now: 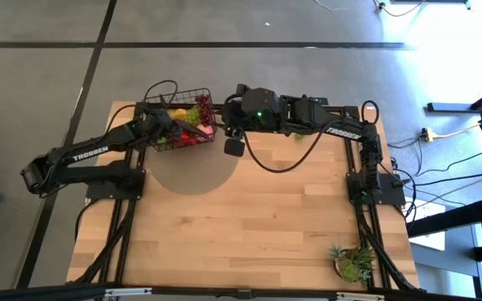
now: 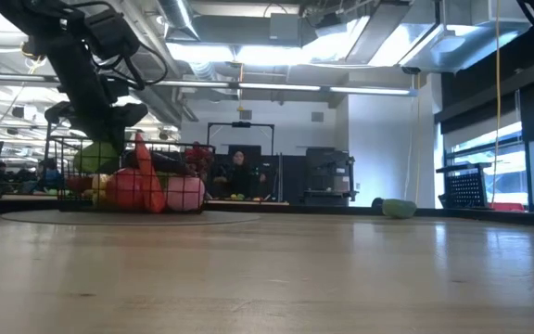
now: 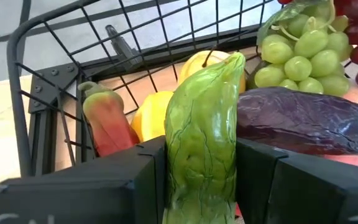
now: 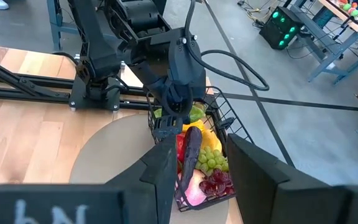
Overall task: Build produce basket
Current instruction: Put the bottom green cucumber into the black wire basket, then put the green cucumber into the black wire basket
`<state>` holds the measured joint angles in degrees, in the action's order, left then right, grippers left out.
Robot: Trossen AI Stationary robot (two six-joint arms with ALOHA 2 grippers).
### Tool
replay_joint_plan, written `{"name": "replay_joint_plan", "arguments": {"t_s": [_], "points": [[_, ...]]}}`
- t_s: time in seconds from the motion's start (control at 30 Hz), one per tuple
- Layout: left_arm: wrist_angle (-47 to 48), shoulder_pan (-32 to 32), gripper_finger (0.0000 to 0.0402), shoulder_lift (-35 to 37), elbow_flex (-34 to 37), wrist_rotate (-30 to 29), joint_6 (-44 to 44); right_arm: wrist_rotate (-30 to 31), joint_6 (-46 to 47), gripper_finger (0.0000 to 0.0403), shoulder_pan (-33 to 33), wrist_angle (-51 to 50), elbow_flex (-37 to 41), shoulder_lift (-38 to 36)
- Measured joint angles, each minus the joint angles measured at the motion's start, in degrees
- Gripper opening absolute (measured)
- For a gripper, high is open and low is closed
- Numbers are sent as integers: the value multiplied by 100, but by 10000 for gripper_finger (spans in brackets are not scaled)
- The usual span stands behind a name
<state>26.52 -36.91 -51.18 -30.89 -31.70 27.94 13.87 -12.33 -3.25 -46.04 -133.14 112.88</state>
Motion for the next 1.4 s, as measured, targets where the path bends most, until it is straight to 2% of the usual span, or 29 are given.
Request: {"name": "replay_joint_plan", "arguments": {"t_s": [0.5,0.73,0.93,1.3,1.4], "points": [[-4,0,111,0,0,-45,-4,0,1,133,0,0,0,0],[54,0,124,1,0,-181,-6,0,3,133,0,-2,0,0],[66,2,128,2,0,-2,-48,0,3,133,0,-2,0,0],[104,0,173,2,0,-7,-157,0,3,133,0,-2,0,0],[98,0,179,2,0,75,-551,0,3,133,0,-2,0,0]]}}
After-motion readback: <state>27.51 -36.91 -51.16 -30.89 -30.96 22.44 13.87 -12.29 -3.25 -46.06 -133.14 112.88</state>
